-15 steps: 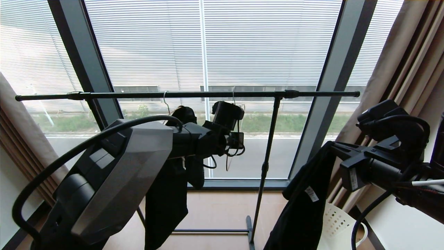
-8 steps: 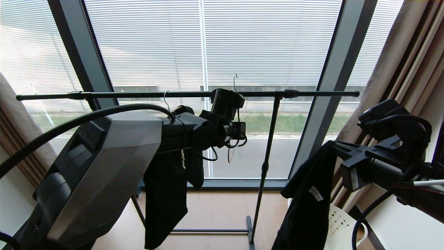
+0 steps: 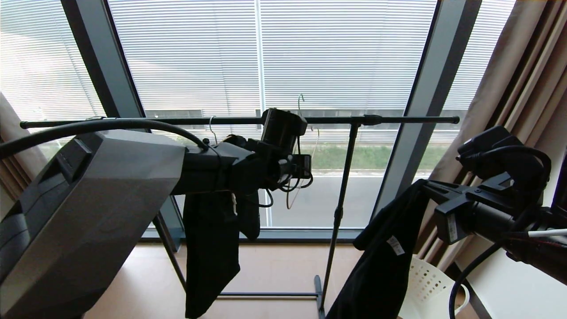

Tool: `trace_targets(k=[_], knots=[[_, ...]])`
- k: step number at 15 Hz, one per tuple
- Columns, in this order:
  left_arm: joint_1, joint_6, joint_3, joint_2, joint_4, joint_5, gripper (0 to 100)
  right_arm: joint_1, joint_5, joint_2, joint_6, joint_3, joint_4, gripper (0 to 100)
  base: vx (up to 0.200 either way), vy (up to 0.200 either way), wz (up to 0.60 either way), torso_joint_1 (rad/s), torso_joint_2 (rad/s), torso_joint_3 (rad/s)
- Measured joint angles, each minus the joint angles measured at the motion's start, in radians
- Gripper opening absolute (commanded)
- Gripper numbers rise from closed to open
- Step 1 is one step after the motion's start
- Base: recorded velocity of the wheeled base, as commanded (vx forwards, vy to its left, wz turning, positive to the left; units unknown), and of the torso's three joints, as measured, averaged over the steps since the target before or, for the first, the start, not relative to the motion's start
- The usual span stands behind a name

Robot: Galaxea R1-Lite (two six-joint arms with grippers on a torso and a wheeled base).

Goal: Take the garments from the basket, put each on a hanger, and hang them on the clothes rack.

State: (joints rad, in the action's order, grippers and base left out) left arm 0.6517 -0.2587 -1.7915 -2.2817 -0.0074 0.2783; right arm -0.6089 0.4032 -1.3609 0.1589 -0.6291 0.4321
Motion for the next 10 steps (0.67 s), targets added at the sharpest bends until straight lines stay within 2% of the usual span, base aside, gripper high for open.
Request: trace_targets(k=[3, 8, 10], knots=[[0.008, 0.004, 0.148, 0.056, -0.057, -0.001, 0, 0.000, 0.000, -0.001, 0.000, 0.002, 0.000, 0, 0.000, 0.000, 0.00, 0.000, 0.00, 0.000], [0.031, 0.004, 0.289, 0.139, -0.123, -0.001, 0, 0.000, 0.000, -0.001, 0.000, 0.003, -0.001, 0, 0.000, 0.000, 0.00, 0.000, 0.00, 0.000], [0.041, 0.008, 0.392, 0.185, -0.175, -0.001, 0, 0.000, 0.001, -0.001, 0.000, 0.004, -0.001, 0, 0.000, 0.000, 0.00, 0.000, 0.00, 0.000]])
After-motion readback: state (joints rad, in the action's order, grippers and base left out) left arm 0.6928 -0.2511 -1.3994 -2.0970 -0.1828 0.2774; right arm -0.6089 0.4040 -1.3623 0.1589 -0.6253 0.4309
